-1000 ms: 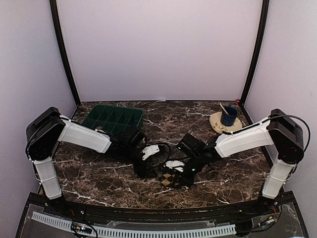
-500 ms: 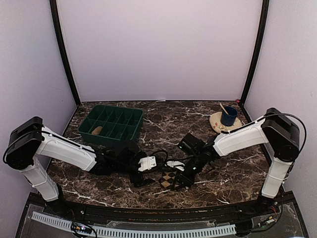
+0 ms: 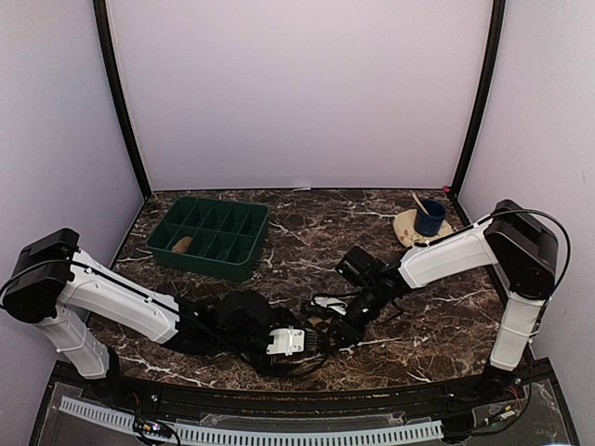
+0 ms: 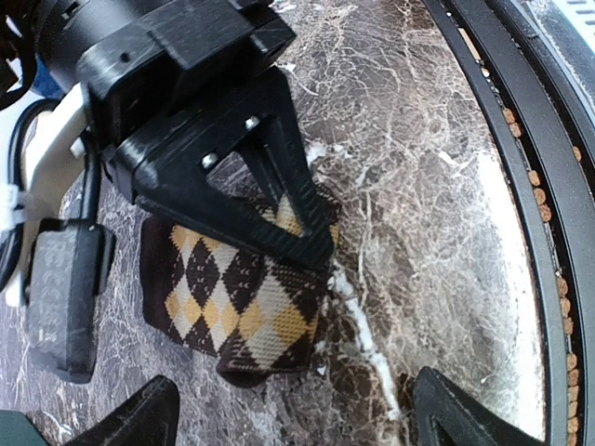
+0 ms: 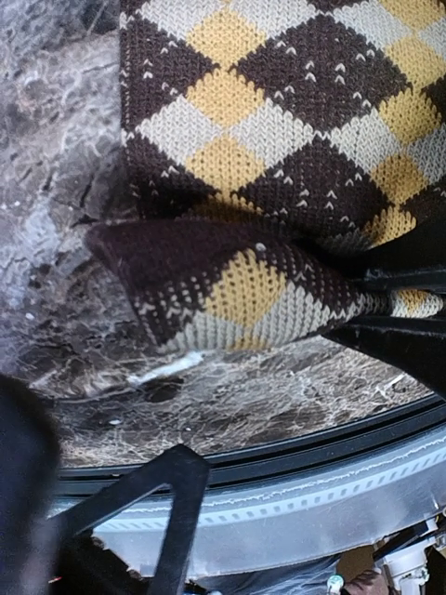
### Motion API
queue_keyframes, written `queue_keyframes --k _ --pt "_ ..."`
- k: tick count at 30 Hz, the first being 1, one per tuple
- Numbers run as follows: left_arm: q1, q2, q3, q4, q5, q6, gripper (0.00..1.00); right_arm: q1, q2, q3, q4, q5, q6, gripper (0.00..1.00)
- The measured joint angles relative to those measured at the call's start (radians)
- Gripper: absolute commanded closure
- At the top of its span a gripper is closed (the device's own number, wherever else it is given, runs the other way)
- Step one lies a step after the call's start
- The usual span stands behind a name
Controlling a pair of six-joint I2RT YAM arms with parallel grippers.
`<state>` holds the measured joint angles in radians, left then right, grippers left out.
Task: Roll the socks
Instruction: Roll the sock at the center of the board.
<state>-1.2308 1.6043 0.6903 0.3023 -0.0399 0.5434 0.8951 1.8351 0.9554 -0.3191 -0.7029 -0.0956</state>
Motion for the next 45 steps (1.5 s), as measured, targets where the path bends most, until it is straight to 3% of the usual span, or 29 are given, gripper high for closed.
queue_keyframes --k 16,19,40,45 --pt "-0.030 0.172 0.085 0.066 -0.120 0.082 0.41 -0.003 0.014 0.013 -0.028 -0.044 -0.005 0.98" --pt "-0.030 0.189 0.102 0.064 -0.124 0.095 0.50 -0.005 0.015 0.015 -0.031 -0.048 -0.008 0.98" --pt "-0.031 0.218 0.156 -0.032 -0.098 0.109 0.86 -0.019 0.035 0.030 -0.063 -0.077 -0.026 0.98" --pt "-0.031 0.229 0.187 -0.076 -0.082 0.115 0.96 -0.019 0.035 0.030 -0.070 -0.078 -0.026 0.93"
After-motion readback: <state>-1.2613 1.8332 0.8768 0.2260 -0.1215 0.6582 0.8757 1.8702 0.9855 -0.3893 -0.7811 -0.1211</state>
